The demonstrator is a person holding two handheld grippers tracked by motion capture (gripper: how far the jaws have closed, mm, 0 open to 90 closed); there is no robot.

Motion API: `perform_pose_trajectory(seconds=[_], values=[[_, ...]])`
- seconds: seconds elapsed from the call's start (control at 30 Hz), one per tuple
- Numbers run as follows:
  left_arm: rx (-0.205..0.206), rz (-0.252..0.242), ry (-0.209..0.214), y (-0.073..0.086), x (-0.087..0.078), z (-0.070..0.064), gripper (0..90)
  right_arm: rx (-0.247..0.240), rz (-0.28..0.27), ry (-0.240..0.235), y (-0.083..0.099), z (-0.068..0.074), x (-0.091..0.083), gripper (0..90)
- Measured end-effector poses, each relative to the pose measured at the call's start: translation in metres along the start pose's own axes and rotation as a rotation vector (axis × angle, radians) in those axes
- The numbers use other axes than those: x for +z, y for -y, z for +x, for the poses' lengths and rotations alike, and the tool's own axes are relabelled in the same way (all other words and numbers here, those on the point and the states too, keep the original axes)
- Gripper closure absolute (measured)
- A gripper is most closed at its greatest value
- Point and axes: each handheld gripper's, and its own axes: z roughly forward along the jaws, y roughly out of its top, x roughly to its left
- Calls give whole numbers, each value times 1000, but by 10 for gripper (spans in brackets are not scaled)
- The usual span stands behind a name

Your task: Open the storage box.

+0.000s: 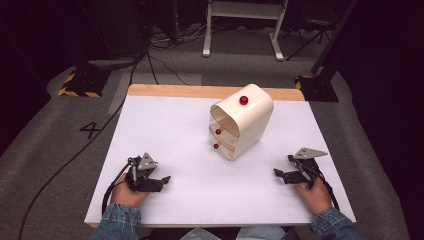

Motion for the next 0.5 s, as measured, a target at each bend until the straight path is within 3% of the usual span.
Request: perform_pose_trajectory(seconds=[0.17,0.5], values=[[-12,9,18,-5,-4,0,322,-1,0,1,0,0,0,147],[2,-104,24,-32,-28,-7,310,-3,-2,2,0,1,0,149]])
